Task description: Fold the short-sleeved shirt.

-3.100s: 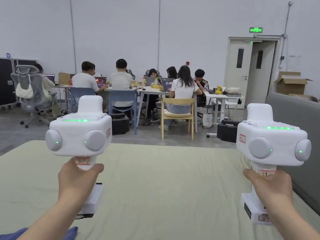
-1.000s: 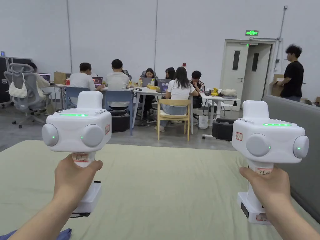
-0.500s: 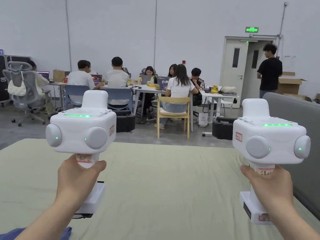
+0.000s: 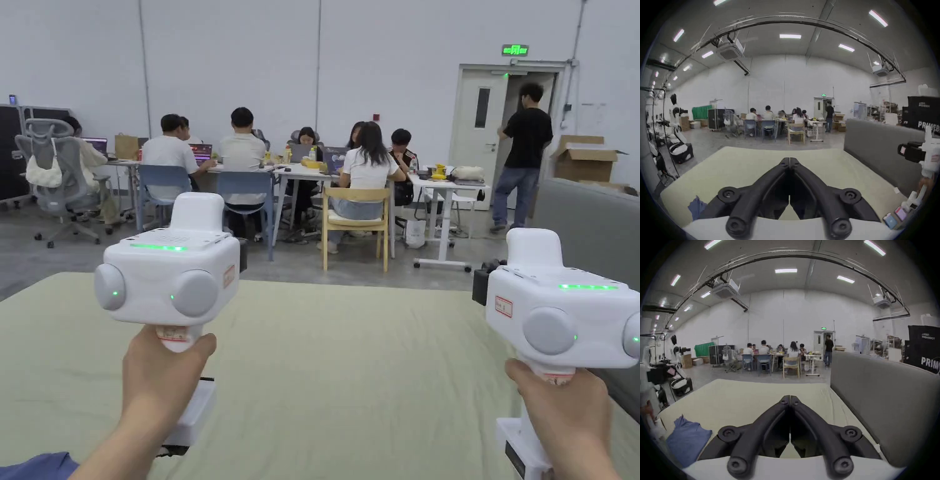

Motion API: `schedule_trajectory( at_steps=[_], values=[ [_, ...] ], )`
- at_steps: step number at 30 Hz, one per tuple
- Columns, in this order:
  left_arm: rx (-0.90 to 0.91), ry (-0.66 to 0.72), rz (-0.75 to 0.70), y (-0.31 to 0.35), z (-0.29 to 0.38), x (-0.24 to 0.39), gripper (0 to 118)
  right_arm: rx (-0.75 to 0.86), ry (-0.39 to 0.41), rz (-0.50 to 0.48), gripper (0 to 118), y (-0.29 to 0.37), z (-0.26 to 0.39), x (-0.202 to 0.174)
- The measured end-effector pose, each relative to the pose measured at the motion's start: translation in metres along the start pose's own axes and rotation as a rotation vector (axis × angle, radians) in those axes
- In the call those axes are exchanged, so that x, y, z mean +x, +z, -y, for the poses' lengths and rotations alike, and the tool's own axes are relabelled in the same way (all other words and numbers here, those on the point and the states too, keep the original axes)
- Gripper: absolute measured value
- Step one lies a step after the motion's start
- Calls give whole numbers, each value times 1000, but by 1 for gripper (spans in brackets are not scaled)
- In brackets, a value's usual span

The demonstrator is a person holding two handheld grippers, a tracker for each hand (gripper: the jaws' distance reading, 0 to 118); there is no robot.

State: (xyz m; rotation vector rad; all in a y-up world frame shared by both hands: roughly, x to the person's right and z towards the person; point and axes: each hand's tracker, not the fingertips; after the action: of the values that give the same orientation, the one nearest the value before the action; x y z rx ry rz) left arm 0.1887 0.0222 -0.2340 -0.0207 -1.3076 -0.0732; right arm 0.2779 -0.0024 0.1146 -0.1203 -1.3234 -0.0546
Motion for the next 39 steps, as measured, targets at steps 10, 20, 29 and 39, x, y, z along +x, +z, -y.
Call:
schedule_trajectory(
  at_steps=[10,20,29,39],
  values=[
    [-56,9,-270,48,12,-119,0,8,107,-236,3,-18,-6,-125],
    [-177,15,-687,186,37,-283,0,-54,75,-660,3,2,2,-350],
    [-339,110,-599,134,96,-301,54,-76,143,-639,3,-13,21,-351],
    [-883,217,-300,-65,326,-253,100,-351,227,-412,3,-95,126,-227]
  ],
)
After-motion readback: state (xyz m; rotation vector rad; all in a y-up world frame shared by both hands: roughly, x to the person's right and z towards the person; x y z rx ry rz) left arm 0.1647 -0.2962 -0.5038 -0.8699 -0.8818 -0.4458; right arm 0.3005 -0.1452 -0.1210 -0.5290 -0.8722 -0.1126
